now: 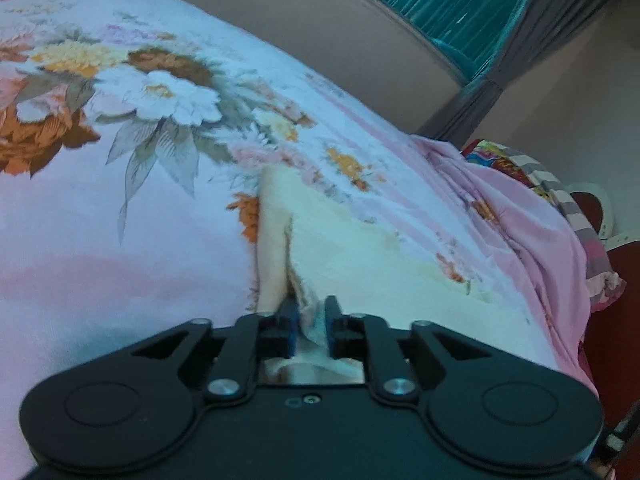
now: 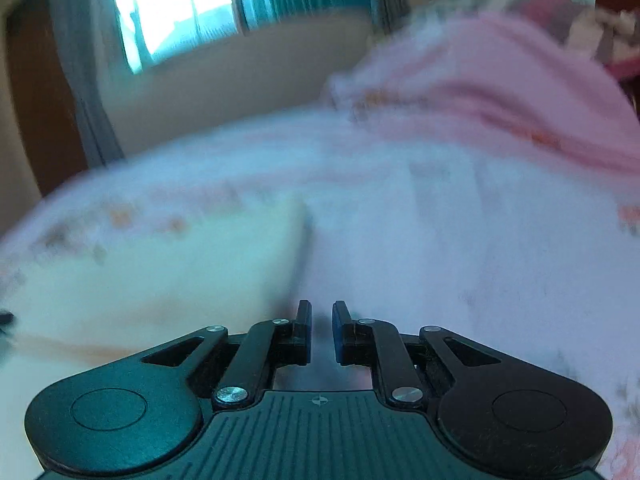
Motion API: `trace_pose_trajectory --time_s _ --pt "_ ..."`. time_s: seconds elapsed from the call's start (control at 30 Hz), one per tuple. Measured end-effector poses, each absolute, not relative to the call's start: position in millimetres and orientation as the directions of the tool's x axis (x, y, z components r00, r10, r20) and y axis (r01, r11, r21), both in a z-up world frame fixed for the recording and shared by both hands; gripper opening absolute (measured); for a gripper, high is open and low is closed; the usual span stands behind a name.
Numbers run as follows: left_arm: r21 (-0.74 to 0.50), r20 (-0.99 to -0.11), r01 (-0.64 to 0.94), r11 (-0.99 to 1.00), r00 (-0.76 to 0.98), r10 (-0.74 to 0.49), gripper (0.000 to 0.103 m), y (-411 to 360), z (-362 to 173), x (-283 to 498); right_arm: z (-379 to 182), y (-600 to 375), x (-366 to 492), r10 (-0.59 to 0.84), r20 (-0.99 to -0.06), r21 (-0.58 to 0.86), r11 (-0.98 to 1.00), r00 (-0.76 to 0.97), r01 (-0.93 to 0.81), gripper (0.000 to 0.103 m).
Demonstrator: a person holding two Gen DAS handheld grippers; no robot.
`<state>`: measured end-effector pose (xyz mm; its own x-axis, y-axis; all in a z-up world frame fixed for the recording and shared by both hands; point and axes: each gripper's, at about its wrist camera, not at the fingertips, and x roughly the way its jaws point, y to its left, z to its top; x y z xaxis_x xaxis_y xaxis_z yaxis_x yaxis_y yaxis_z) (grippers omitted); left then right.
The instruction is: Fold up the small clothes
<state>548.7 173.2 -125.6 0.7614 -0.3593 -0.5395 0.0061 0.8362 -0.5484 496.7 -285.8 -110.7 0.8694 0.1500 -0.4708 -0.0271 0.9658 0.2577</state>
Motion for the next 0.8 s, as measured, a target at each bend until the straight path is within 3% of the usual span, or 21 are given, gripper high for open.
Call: trace_pose_trajectory --time_s 0.1,0.13,0.2,0.27,0.37,0.43,0.57,0.63,0.7,0.8 --pt "-0.515 -0.536 0.006 0.857 0.778 -0.327 0.021 169.5 -122.1 545.7 -101.7 -269.6 493.6 0.223 -0.423 0.231 0.964 0.878 -0.134 0.013" --pt "-0.48 -0.559 -0.002 0.877 0.771 -0.304 0.019 165.3 -123.5 547.3 -106.4 -262.2 497.2 0.226 -0.44 0.192 0.969 0.869 -0.154 0.013" --pt "-0.414 -0.602 -0.02 0.91 0.756 -0.258 0.014 158.5 -123.7 550.7 -128.4 -255.9 520.4 0.131 -0.579 0.1 0.991 0.804 -0.089 0.015" --pt "-0.389 -0.576 -0.037 0.921 0.79 -0.212 0.017 161.6 -111.0 544.9 -125.3 -269.5 525.0 0.166 -0.568 0.188 0.98 0.806 -0.069 0.016" --pt "-0.326 -0.496 -0.043 0.945 0.858 -0.132 0.04 168.8 -92.0 540.8 -105.5 -270.9 523.3 0.154 -0.462 0.151 0.984 0.874 -0.094 0.016" --pt "-0.29 -0.509 -0.042 0.956 0.853 -0.117 0.057 165.9 -89.8 553.5 -100.1 -270.8 543.4 0.169 -0.455 0.171 0.98 0.874 -0.101 0.016" --pt "-0.177 -0.596 -0.026 0.984 0.798 -0.086 0.066 144.1 -108.8 590.8 -111.6 -269.4 589.5 0.148 -0.5 0.197 0.979 0.853 -0.055 0.017" --pt "-0.111 -0.638 -0.018 0.994 0.768 -0.058 0.084 134.5 -127.0 599.5 -129.8 -278.0 611.9 0.138 -0.59 0.198 0.98 0.796 -0.023 0.031" --pt "-0.062 -0.631 -0.027 0.998 0.776 -0.018 0.091 130.2 -129.1 598.5 -132.6 -282.6 611.2 0.134 -0.588 0.205 0.979 0.798 -0.013 0.032" --pt "-0.106 -0.639 -0.03 0.994 0.768 -0.044 0.091 140.0 -122.8 581.8 -123.6 -280.5 594.0 0.103 -0.605 0.16 0.987 0.79 -0.007 0.039"
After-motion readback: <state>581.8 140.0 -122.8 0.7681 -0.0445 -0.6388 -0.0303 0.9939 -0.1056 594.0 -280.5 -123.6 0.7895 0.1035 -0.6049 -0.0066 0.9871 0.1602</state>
